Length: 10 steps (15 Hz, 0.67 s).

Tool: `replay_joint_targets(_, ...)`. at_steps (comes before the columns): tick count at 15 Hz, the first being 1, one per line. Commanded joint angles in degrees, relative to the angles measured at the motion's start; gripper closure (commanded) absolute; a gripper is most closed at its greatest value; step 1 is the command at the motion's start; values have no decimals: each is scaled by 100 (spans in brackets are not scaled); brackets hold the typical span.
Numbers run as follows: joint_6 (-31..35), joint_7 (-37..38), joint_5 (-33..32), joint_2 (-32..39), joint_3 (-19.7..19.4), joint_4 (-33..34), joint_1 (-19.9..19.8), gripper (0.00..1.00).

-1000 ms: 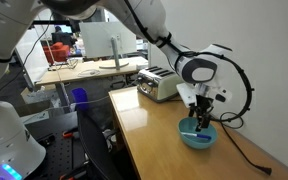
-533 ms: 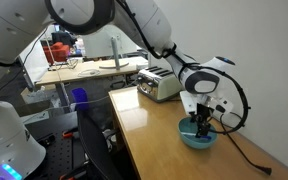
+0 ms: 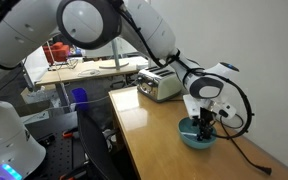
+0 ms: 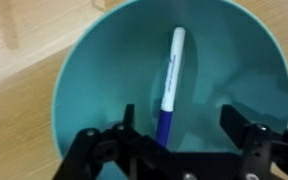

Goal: Take the blue pen out of the blue bowl and put it on the table

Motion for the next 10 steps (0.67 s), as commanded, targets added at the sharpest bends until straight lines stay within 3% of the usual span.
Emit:
replay_joint_targets(1, -314, 92, 53, 221, 81, 436, -78, 38)
replay_joint_targets(8, -232, 82, -13, 260, 57, 540, -29, 92)
replay_joint_targets(10, -201, 77, -21, 219, 51, 493, -21, 100)
